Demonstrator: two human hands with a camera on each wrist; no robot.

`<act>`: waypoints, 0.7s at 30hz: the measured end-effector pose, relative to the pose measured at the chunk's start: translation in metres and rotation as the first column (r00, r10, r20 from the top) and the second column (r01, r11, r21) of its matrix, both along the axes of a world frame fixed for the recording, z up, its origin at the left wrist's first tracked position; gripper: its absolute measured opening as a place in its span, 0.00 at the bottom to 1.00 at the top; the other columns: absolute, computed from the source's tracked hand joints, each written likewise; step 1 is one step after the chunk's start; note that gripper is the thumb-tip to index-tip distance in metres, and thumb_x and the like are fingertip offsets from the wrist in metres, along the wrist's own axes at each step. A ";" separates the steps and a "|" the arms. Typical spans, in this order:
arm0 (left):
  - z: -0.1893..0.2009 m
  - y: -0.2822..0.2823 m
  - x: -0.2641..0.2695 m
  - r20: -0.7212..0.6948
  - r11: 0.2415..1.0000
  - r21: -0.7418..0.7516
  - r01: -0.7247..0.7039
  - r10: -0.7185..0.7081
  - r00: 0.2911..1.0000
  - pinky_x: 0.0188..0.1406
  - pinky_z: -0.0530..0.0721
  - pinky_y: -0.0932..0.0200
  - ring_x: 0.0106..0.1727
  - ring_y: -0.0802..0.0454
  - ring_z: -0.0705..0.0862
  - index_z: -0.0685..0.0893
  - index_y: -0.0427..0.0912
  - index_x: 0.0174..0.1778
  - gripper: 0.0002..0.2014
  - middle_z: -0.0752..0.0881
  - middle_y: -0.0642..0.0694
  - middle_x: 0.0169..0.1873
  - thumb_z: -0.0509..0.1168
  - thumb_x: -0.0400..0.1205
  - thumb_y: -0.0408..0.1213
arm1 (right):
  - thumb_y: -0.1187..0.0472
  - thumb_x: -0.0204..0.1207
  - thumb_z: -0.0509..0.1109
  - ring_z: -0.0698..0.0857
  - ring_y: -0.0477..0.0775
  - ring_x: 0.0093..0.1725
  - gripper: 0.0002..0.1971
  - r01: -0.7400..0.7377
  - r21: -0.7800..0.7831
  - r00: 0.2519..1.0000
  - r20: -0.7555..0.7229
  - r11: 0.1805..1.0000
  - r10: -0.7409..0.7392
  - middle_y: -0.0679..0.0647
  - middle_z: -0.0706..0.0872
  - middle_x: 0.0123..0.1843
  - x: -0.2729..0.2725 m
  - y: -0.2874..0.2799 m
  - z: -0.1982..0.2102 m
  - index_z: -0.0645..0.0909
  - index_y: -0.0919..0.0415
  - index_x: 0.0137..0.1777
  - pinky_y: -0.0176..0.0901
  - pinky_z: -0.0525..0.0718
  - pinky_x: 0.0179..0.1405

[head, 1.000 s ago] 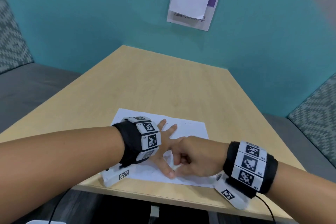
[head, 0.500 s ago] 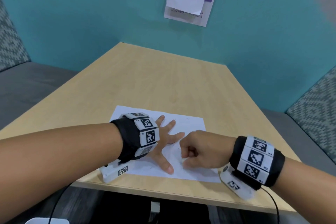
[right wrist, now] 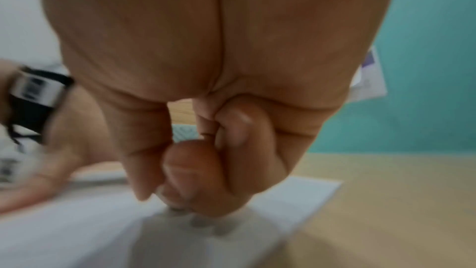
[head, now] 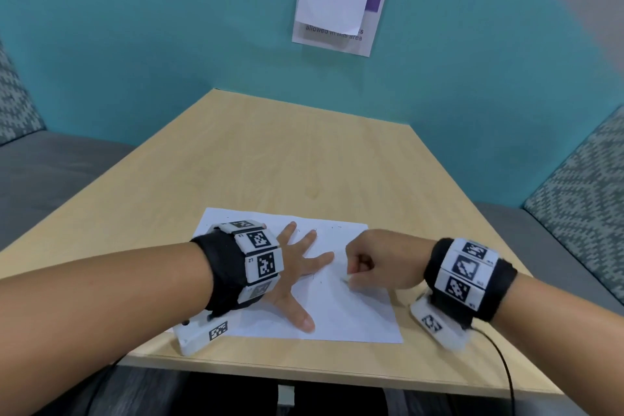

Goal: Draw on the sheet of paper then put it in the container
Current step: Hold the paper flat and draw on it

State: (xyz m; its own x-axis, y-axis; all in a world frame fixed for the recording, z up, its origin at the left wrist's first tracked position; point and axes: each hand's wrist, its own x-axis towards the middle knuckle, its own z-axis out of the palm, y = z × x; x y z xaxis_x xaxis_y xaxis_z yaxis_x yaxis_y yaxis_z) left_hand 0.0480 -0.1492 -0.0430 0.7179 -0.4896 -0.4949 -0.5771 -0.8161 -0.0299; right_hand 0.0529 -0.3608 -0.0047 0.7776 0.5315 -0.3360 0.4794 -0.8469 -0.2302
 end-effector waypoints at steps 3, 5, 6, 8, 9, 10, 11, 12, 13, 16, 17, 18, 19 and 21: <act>0.003 0.000 -0.002 0.023 0.999 0.024 0.025 -0.025 0.999 0.74 0.38 0.15 0.84 0.34 0.26 0.30 0.66 0.84 0.58 0.28 0.48 0.85 0.63 0.69 0.79 | 0.52 0.74 0.73 0.76 0.43 0.32 0.06 0.046 0.010 0.999 0.019 0.999 -0.046 0.41 0.79 0.34 0.010 -0.007 -0.002 0.81 0.52 0.41 0.35 0.75 0.35; 0.007 -0.006 -0.002 0.021 0.998 0.016 0.055 -0.056 0.998 0.74 0.39 0.15 0.84 0.35 0.27 0.33 0.66 0.84 0.57 0.28 0.49 0.85 0.63 0.70 0.77 | 0.53 0.73 0.72 0.75 0.45 0.32 0.06 0.022 -0.003 0.999 0.034 1.000 -0.022 0.42 0.78 0.33 0.008 -0.005 -0.005 0.81 0.55 0.41 0.36 0.75 0.35; 0.008 -0.010 -0.002 0.012 0.998 0.007 0.066 -0.066 0.998 0.74 0.40 0.15 0.84 0.34 0.28 0.33 0.66 0.85 0.56 0.29 0.49 0.86 0.63 0.71 0.76 | 0.54 0.74 0.72 0.74 0.44 0.32 0.06 0.022 -0.008 0.999 0.037 1.000 -0.022 0.42 0.78 0.33 0.007 -0.003 -0.004 0.81 0.55 0.42 0.36 0.74 0.35; 0.008 -0.017 -0.001 -0.014 0.998 -0.014 0.068 -0.068 0.998 0.75 0.40 0.16 0.85 0.32 0.30 0.33 0.67 0.85 0.56 0.30 0.48 0.86 0.65 0.72 0.74 | 0.55 0.75 0.72 0.75 0.44 0.32 0.06 0.026 -0.014 0.999 0.048 1.000 -0.025 0.42 0.78 0.33 0.004 -0.003 -0.001 0.81 0.56 0.43 0.35 0.73 0.35; 0.008 -0.020 0.000 -0.021 0.997 -0.027 0.069 -0.070 0.997 0.76 0.40 0.18 0.85 0.31 0.31 0.33 0.68 0.84 0.56 0.31 0.47 0.86 0.66 0.72 0.74 | 0.55 0.75 0.72 0.75 0.45 0.33 0.06 0.021 -0.013 0.999 0.046 1.000 -0.020 0.42 0.78 0.34 0.001 -0.002 0.000 0.81 0.56 0.44 0.36 0.74 0.35; 0.007 -0.022 0.000 -0.025 0.997 -0.038 0.071 -0.072 0.997 0.77 0.40 0.19 0.85 0.30 0.32 0.34 0.70 0.84 0.55 0.32 0.46 0.87 0.66 0.72 0.73 | 0.55 0.74 0.72 0.75 0.46 0.33 0.05 0.007 0.000 1.000 0.022 1.000 -0.007 0.44 0.79 0.34 -0.005 0.000 0.000 0.81 0.55 0.43 0.38 0.76 0.36; 0.006 -0.022 0.000 -0.028 0.996 -0.050 0.073 -0.074 0.997 0.77 0.40 0.19 0.85 0.29 0.32 0.35 0.71 0.83 0.53 0.32 0.45 0.87 0.67 0.73 0.72 | 0.55 0.74 0.72 0.75 0.47 0.32 0.05 -0.025 0.029 0.999 -0.019 0.999 0.026 0.46 0.80 0.34 -0.013 0.004 -0.001 0.81 0.56 0.43 0.41 0.77 0.36; 0.006 -0.022 0.000 -0.030 0.995 -0.065 0.073 -0.075 0.997 0.76 0.40 0.20 0.85 0.28 0.32 0.37 0.72 0.83 0.52 0.33 0.44 0.87 0.68 0.73 0.71 | 0.56 0.74 0.72 0.75 0.47 0.32 0.06 -0.064 0.056 0.995 -0.070 0.996 0.068 0.51 0.81 0.34 -0.025 0.008 -0.002 0.81 0.58 0.42 0.43 0.77 0.36; 0.006 -0.022 0.000 -0.029 0.994 -0.077 0.075 -0.077 0.997 0.76 0.41 0.19 0.85 0.28 0.32 0.38 0.72 0.84 0.52 0.33 0.44 0.87 0.68 0.73 0.70 | 0.57 0.74 0.72 0.74 0.48 0.31 0.07 -0.100 0.075 0.988 -0.111 0.992 0.108 0.57 0.81 0.34 -0.034 0.013 -0.003 0.82 0.61 0.42 0.42 0.77 0.34; 0.007 -0.022 0.000 -0.029 0.995 -0.069 0.076 -0.078 0.997 0.76 0.42 0.18 0.85 0.30 0.32 0.35 0.73 0.83 0.54 0.32 0.45 0.87 0.69 0.72 0.71 | 0.58 0.76 0.72 0.75 0.48 0.31 0.08 -0.100 0.082 0.986 -0.122 0.992 0.110 0.62 0.84 0.37 -0.035 0.014 0.003 0.82 0.63 0.41 0.40 0.75 0.33; 0.007 -0.022 0.000 -0.030 0.995 -0.061 0.073 -0.075 0.997 0.77 0.42 0.18 0.85 0.30 0.33 0.34 0.74 0.82 0.54 0.32 0.45 0.86 0.69 0.72 0.71 | 0.57 0.76 0.71 0.75 0.47 0.31 0.07 -0.083 0.075 0.990 -0.105 0.994 0.090 0.59 0.84 0.35 -0.031 0.011 0.007 0.82 0.59 0.40 0.38 0.75 0.33; 0.007 -0.023 0.000 -0.030 0.996 -0.056 0.070 -0.072 0.997 0.77 0.42 0.18 0.85 0.31 0.33 0.33 0.74 0.82 0.54 0.31 0.46 0.86 0.68 0.72 0.71 | 0.57 0.77 0.71 0.75 0.47 0.30 0.06 -0.075 0.068 0.993 -0.089 0.995 0.081 0.54 0.84 0.34 -0.028 0.009 0.008 0.81 0.55 0.39 0.37 0.75 0.33; 0.007 -0.023 0.000 -0.031 0.996 -0.056 0.071 -0.073 0.997 0.77 0.42 0.18 0.85 0.31 0.33 0.33 0.74 0.82 0.54 0.31 0.46 0.86 0.68 0.72 0.71 | 0.57 0.76 0.72 0.75 0.46 0.30 0.07 -0.074 0.065 0.993 -0.091 0.995 0.080 0.51 0.83 0.34 -0.029 0.009 0.007 0.79 0.52 0.38 0.36 0.75 0.33; 0.007 -0.021 0.000 -0.029 0.995 -0.067 0.076 -0.078 0.997 0.76 0.40 0.17 0.85 0.31 0.32 0.35 0.73 0.82 0.54 0.31 0.46 0.86 0.69 0.71 0.72 | 0.57 0.75 0.72 0.75 0.45 0.31 0.05 -0.096 0.064 0.988 -0.118 0.993 0.103 0.49 0.81 0.34 -0.039 0.015 0.003 0.81 0.55 0.39 0.38 0.76 0.33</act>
